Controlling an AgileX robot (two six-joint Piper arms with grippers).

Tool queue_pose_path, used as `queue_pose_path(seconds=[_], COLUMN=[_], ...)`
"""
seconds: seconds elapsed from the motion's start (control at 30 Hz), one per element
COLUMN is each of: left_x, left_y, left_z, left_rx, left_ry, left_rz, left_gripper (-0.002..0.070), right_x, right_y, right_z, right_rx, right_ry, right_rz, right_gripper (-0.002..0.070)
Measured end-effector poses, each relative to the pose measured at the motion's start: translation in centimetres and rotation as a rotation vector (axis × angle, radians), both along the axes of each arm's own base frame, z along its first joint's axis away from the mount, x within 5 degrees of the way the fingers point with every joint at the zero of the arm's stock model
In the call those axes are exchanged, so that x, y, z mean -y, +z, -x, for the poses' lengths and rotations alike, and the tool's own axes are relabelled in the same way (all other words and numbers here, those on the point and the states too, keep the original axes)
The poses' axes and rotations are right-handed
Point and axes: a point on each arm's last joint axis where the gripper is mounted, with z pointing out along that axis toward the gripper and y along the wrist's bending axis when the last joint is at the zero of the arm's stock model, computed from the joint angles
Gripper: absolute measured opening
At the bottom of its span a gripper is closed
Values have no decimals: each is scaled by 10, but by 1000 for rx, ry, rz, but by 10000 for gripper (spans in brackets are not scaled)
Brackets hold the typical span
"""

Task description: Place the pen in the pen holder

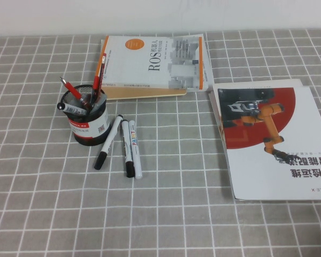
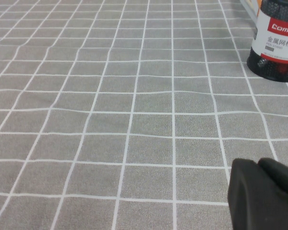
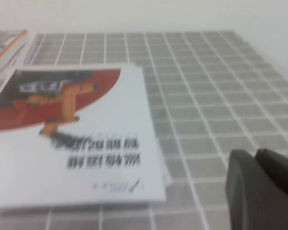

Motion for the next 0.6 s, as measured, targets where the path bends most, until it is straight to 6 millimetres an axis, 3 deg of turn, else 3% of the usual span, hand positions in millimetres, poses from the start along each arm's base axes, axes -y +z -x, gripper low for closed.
queue_pose_path(seconds=[0.23, 0.6], left_x=[0, 0], left_y=[0, 0], left_z=[0, 0], left_rx=[0, 0], left_ry=[0, 0], left_rz=[0, 0], left_gripper=[-5, -5], right_x=[-7, -8], right_y=[-12, -13], right_z=[3, 3], right_rx=[-139, -148], right_ry=[76, 91], right_rz=[-18, -51], right_gripper=[-12, -13])
